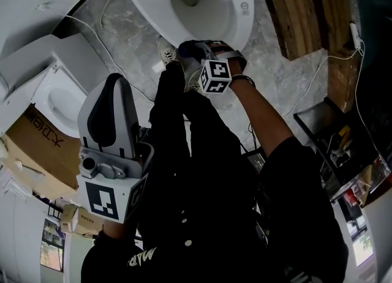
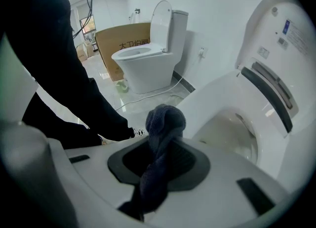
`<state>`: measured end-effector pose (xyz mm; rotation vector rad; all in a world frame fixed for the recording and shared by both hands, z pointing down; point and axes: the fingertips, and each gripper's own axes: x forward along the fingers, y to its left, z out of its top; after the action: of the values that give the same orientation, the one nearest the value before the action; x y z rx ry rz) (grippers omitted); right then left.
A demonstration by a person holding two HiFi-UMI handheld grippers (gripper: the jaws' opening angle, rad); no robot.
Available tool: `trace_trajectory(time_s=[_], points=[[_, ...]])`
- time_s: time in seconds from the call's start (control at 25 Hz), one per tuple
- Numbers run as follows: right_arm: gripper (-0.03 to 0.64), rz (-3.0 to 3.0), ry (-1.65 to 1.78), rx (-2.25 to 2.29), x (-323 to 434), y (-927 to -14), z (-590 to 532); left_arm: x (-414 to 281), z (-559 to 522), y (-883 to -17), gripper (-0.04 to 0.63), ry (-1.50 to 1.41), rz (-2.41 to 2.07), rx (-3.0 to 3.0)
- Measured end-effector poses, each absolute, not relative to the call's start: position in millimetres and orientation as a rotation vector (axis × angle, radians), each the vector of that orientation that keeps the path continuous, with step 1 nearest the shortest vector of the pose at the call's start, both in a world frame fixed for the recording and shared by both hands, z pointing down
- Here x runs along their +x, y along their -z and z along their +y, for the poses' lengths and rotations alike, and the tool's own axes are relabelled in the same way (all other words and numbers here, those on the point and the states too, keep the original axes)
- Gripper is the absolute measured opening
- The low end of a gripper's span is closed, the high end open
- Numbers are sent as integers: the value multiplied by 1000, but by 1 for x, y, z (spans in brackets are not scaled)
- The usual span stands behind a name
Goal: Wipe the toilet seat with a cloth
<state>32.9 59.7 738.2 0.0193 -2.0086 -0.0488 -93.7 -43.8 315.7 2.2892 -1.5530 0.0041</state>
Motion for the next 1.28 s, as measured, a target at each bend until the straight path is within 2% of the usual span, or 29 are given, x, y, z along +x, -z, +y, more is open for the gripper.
trace_trajectory(time_s=[1.28], points=[[92, -2111, 32, -30, -33, -734, -14, -130, -91, -338, 8, -45, -1604, 2201]])
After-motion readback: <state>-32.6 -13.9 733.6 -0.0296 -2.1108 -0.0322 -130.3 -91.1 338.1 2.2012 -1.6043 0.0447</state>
